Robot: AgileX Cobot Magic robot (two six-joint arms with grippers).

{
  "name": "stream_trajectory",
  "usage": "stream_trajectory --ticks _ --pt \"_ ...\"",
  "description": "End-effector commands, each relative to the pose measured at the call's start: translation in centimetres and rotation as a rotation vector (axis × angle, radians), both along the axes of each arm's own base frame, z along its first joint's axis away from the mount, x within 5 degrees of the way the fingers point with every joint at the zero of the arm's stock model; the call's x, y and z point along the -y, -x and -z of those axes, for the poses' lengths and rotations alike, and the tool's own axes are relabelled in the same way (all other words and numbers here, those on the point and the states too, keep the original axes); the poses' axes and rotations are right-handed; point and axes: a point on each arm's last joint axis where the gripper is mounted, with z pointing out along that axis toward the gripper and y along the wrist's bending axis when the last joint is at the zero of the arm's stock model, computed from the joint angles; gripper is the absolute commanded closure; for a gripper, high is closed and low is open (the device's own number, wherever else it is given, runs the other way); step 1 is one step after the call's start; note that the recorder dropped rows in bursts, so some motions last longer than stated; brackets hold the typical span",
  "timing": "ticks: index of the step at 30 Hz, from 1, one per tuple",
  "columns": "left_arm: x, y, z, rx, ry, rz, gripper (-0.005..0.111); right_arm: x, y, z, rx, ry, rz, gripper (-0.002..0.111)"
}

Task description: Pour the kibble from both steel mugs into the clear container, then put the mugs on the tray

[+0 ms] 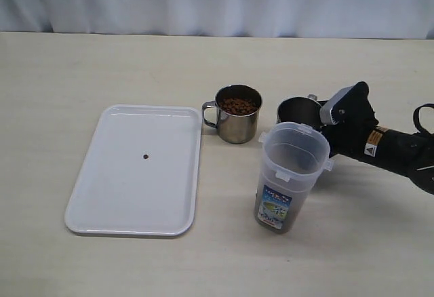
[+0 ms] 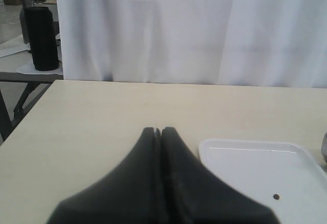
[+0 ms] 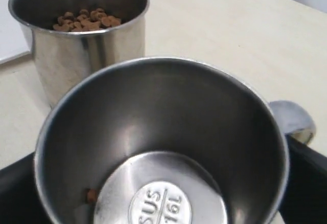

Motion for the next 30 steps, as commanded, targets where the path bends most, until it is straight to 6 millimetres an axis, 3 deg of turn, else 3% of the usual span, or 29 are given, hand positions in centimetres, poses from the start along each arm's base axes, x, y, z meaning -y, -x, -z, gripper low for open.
stream_trajectory --ticks 1,15,23,27,30 --pt "0.0 0.0 0.0 0.005 -0.003 -0.002 0.107 0.2 0.0 -0.4 0.009 0.033 -0.005 0.027" --pt "0.0 0.0 0.0 0.005 -0.003 -0.002 0.107 0.8 2.8 -5.6 0.082 0.027 0.039 0.027" --pt "0.0 0.0 0.0 0.005 -0.003 -0.002 0.107 3.8 4.8 -8.8 0.061 -0.153 0.473 0.029" --pt "0.0 0.0 0.0 0.005 -0.003 -0.002 0.107 5.4 7.6 -11.1 0.111 -0.251 0.639 0.054" --pt "0.0 0.0 0.0 0.005 -0.003 -0.002 0.107 6.3 10.4 -12.2 0.127 -0.293 0.715 0.089"
